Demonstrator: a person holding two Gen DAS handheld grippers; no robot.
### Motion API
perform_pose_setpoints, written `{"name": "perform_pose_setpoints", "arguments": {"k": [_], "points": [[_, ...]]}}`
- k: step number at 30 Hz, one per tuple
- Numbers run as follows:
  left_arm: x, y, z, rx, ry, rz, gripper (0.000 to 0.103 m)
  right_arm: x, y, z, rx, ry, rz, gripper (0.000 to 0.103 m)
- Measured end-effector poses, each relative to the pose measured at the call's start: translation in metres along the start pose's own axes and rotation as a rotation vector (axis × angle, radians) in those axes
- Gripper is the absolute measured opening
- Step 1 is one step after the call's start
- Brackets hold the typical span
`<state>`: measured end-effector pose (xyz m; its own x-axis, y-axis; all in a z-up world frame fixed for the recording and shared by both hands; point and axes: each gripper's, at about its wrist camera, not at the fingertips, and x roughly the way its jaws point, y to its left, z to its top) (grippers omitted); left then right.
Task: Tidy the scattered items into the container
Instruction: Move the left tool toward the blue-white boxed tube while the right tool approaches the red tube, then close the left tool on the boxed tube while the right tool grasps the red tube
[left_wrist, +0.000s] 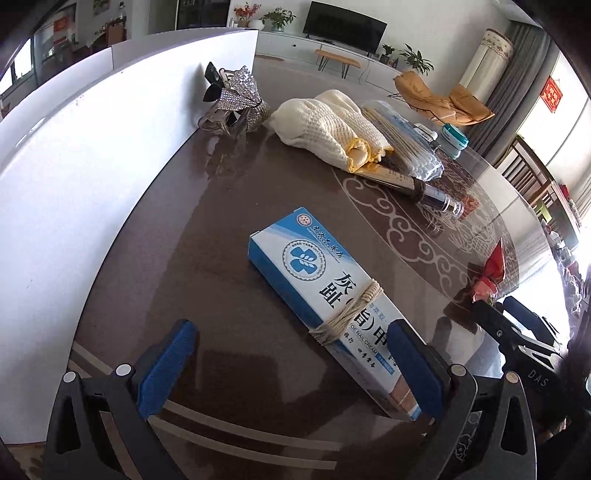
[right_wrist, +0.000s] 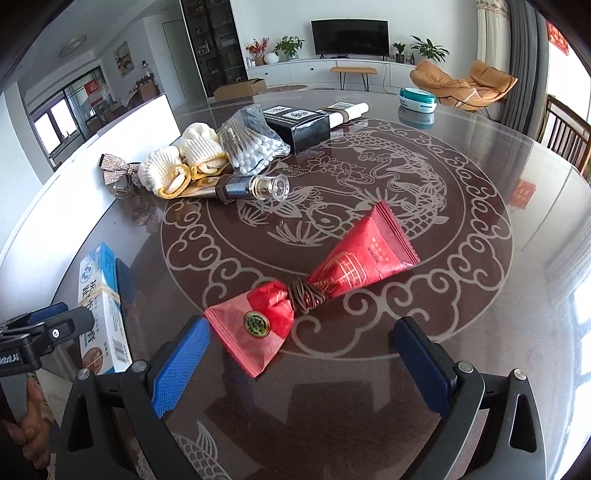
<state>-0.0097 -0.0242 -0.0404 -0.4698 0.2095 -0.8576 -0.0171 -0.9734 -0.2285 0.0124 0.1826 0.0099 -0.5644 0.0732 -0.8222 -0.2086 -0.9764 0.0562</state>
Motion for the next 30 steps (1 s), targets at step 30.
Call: {"name": "perform_pose_setpoints", "arguments": {"k": [30], "points": [[0.015,-0.018,-0.009,0.204,-0.037,0.132,0.103,0.011,-0.041,0.026,-0.069,-0.035,-0.025,0.101]]}}
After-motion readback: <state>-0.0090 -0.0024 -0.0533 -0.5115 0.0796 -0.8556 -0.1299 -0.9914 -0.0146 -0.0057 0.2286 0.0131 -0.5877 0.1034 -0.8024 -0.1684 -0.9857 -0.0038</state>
